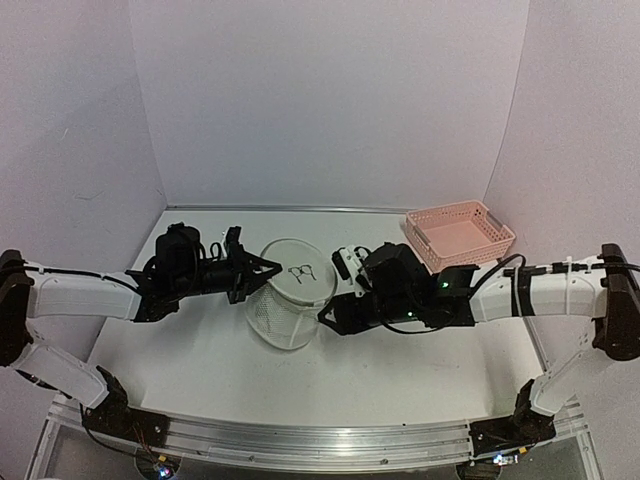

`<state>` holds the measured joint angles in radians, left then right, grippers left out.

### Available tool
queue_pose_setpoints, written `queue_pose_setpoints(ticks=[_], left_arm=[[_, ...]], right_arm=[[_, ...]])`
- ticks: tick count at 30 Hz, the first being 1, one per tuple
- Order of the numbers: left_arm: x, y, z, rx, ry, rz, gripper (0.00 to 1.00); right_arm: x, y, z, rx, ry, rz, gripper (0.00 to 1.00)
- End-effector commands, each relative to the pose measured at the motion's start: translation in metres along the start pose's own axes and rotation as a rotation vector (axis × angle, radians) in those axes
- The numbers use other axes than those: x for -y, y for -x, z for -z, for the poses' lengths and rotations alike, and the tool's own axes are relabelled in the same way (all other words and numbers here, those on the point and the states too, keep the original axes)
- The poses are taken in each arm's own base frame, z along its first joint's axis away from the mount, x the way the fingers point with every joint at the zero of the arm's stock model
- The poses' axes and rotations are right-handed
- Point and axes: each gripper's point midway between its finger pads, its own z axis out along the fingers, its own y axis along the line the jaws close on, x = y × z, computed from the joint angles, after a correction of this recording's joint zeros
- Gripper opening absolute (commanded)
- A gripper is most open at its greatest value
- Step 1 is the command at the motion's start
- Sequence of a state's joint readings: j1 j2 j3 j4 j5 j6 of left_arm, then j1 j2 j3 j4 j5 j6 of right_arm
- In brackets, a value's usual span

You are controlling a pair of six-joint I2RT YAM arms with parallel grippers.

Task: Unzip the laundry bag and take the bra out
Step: Pick up the zipper from the laundry bag, then unzip the zipper of the laundry bag.

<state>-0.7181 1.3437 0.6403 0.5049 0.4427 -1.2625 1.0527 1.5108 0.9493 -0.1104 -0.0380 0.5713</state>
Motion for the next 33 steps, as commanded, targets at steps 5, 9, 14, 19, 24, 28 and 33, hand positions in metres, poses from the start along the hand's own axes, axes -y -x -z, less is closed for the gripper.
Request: queue_pose_setpoints(ticks=[5,9,14,19,24,28,33], left_arm=[[0.03,0.006,0.008,0.027,-0.087,-0.038,0.0],[0.03,0.006,0.008,0.023,-0.086,-0.039,0.0],[0.03,0.005,0.008,0.02,-0.085,-0.039,0.0],[0.03,0.005,0.007,0.016,-0.086,-0.04,0.0],[0.029,0.004,0.006,0.01,-0.084,-0.039,0.0],[0.029,0.004,0.005,0.008,-0.084,-0.039,0.0],[0.032,0.002,0.005,-0.002,-0.092,-0.052,0.0]], right_arm=[[-0.001,0.021,-0.004,0.062,-0.055,-0.001,0.39],[-0.002,0.023,-0.006,0.066,-0.059,-0.001,0.36],[-0.001,0.023,-0.009,0.064,-0.067,-0.003,0.31],[-0.003,0.023,-0.01,0.061,-0.062,0.0,0.2],[-0.003,0.023,-0.01,0.061,-0.063,0.003,0.07],[-0.004,0.023,-0.009,0.065,-0.063,0.008,0.0],[0.001,0.021,-0.005,0.069,-0.082,0.012,0.0]])
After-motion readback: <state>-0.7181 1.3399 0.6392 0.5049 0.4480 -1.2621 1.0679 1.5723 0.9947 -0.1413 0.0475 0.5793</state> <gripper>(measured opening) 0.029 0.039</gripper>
